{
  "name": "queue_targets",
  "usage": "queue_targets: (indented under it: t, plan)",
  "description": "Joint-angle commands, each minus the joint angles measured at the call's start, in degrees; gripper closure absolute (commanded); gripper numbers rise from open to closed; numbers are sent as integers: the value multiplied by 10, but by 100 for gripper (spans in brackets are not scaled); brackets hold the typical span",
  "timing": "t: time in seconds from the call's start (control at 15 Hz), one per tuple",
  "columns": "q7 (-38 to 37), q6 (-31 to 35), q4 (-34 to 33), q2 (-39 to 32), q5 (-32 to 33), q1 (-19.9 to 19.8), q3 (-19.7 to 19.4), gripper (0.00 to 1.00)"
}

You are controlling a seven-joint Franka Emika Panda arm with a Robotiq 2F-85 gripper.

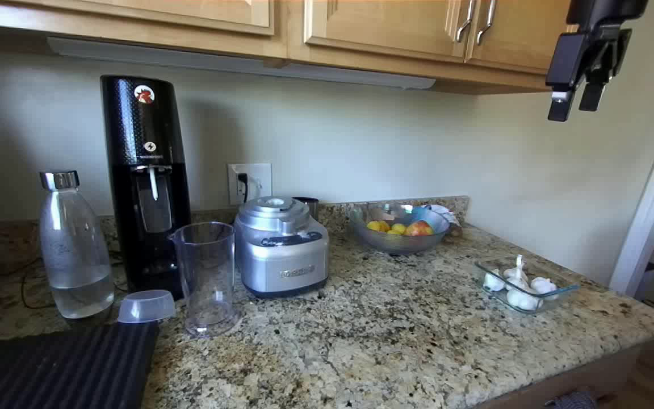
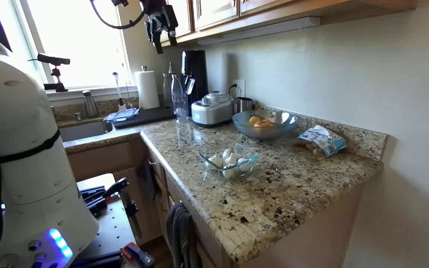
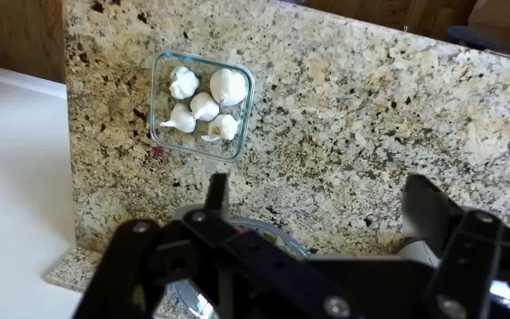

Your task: Remove the cloves of garlic from the glass bowl and put it on the counter

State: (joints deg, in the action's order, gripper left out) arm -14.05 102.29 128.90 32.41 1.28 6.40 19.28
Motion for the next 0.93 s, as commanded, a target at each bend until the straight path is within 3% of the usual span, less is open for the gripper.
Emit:
queue_targets:
  t: [0.0, 0.4, 0.87]
  plan:
    - [-6, -1, -1, -3, 7, 14, -10, 0]
    - [-6, 2, 3, -3, 9, 13, -11, 0]
    - [2, 57, 73, 5, 5, 5, -44, 0]
